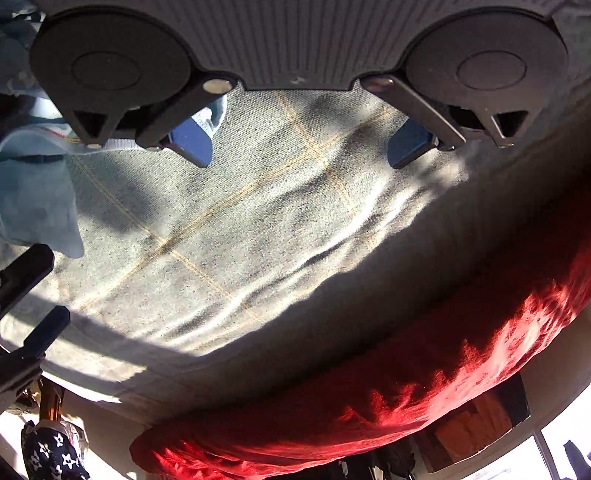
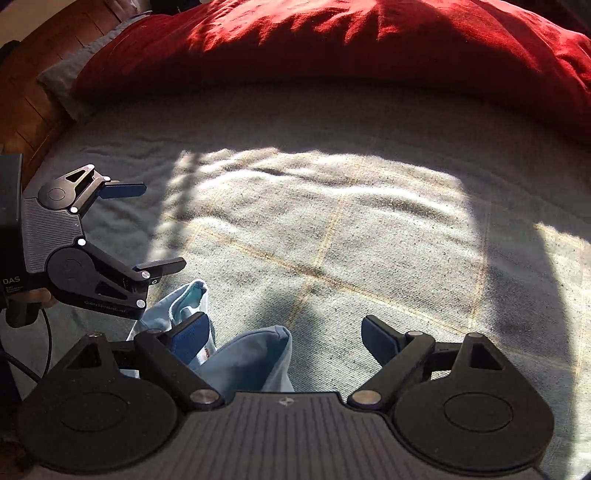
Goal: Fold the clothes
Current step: 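Grasp the shirt collar with the left gripper while the right gripper grasps the collar too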
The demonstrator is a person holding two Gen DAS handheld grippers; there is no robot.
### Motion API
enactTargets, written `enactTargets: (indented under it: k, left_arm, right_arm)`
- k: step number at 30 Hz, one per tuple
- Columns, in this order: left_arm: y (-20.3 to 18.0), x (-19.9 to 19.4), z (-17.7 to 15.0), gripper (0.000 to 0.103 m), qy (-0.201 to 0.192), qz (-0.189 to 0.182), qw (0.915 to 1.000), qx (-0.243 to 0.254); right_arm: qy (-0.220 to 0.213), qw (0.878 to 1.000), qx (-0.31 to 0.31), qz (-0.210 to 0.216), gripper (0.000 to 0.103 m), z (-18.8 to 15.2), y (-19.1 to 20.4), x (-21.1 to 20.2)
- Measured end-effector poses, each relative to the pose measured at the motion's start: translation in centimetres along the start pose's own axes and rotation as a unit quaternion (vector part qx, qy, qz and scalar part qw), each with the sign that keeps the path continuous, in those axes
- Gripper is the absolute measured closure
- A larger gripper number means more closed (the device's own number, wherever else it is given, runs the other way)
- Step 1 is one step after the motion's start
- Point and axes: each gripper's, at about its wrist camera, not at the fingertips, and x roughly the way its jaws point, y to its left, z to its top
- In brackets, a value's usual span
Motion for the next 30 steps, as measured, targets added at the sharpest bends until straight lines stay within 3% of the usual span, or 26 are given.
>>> enactTargets:
  k: [3, 6, 10, 14, 16, 18, 24, 25, 26, 27, 30]
  left_arm:
    - [0.1, -1.2, -1.5, 0.003, 0.025, -0.039, 0.9983, -0.034]
    - [0.1, -2.3, -3.4, 0.003, 0.056, -0.080, 0.9915, -0.087]
    - [-0.8, -2.2, -6.4, 0.009, 0.107, -0.124, 0.9689, -0.186]
    - [-0.7, -1.1, -8.0, 0.021, 0.139, -0.149, 0.9389, -0.277]
    - [-0.3, -0.7, -8.0, 0.023, 0.134, -0.151, 0.9321, -0.301]
    - [0.0, -0.3, -7.8, 0.026, 0.128, -0.147, 0.9312, -0.308]
    - [0.7, 0.9, -6.7, 0.036, 0.125, -0.129, 0.9385, -0.295]
    - [0.6, 1.0, -6.5, 0.042, 0.127, -0.124, 0.9406, -0.290]
    - [0.5, 1.0, -6.4, 0.048, 0.128, -0.118, 0.9428, -0.284]
    - [0.5, 0.9, -6.3, 0.061, 0.130, -0.112, 0.9446, -0.280]
    - [1.3, 0.8, -6.6, 0.092, 0.135, -0.118, 0.9358, -0.303]
  right_arm:
    - [0.012, 1.000, -0.008, -0.006, 0.011, -0.7, -0.5, -1.6]
    - [0.032, 0.999, -0.007, -0.008, 0.011, -1.6, -0.7, -2.4]
    - [0.072, 0.997, -0.027, -0.013, 0.011, -3.1, 0.3, -1.5]
    - [0.093, 0.995, -0.031, -0.020, 0.028, -3.4, 1.4, 0.9]
    - [0.095, 0.995, -0.016, -0.017, 0.034, -3.0, 1.5, 1.9]
    - [0.100, 0.995, -0.010, -0.021, 0.046, -2.5, 1.4, 2.6]
    - [0.112, 0.993, -0.003, -0.026, 0.068, -1.5, 1.1, 4.6]
    - [0.116, 0.993, -0.006, -0.026, 0.073, -1.5, 1.1, 4.9]
    - [0.121, 0.992, -0.009, -0.025, 0.084, -1.5, 1.1, 5.1]
    - [0.124, 0.992, -0.009, -0.025, 0.093, -1.5, 1.1, 5.2]
    - [0.119, 0.993, 0.000, -0.029, 0.096, -1.6, 0.3, 4.6]
